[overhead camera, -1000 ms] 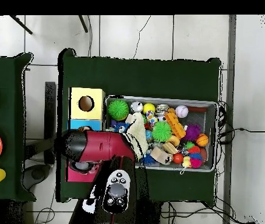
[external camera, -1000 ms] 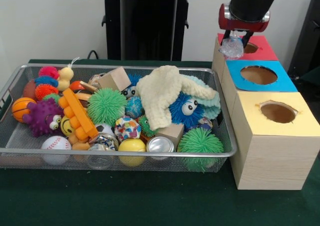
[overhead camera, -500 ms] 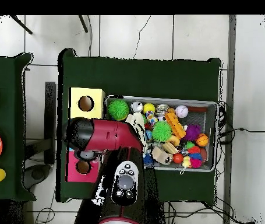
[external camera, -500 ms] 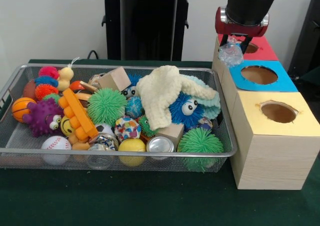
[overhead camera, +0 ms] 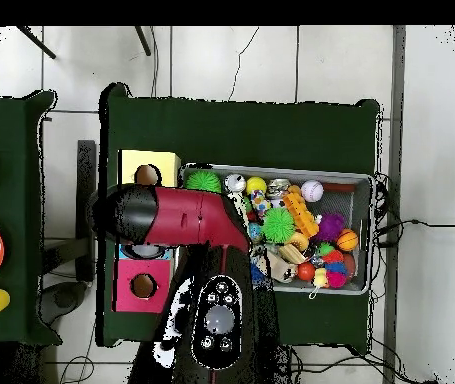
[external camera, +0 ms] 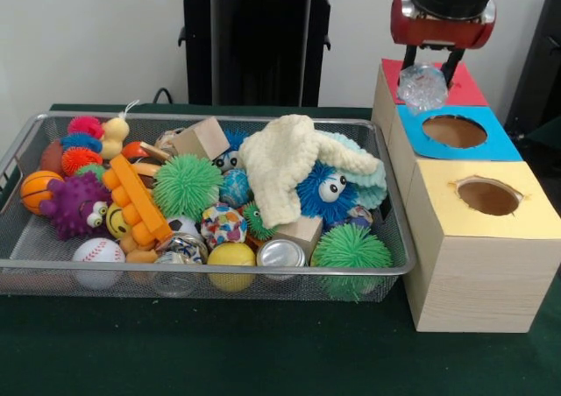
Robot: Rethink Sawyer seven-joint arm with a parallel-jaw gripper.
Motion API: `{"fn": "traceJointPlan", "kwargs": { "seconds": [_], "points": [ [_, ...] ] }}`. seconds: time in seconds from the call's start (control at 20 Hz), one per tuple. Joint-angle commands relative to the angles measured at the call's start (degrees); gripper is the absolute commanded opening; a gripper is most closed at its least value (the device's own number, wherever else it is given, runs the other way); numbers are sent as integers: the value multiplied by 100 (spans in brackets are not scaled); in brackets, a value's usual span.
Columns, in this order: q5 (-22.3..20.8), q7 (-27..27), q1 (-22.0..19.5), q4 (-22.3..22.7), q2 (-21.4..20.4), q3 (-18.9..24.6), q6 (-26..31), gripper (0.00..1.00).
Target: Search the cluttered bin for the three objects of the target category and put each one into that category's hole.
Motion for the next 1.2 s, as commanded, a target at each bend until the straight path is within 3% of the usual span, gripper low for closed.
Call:
{"fn": "traceJointPlan", "kwargs": {
  "seconds": [0.05, 0.65, 0.9, 1.2],
  "points": [
    [111, 843, -187, 85, -218, 237, -163, 0],
    [-36, 861, -255, 468, -12, 240, -1109, 0],
    [-160, 784, -309, 881, 99, 322, -2022, 0],
    [-233, 788, -232, 1135, 180, 310, -2512, 0]
  ]
}}
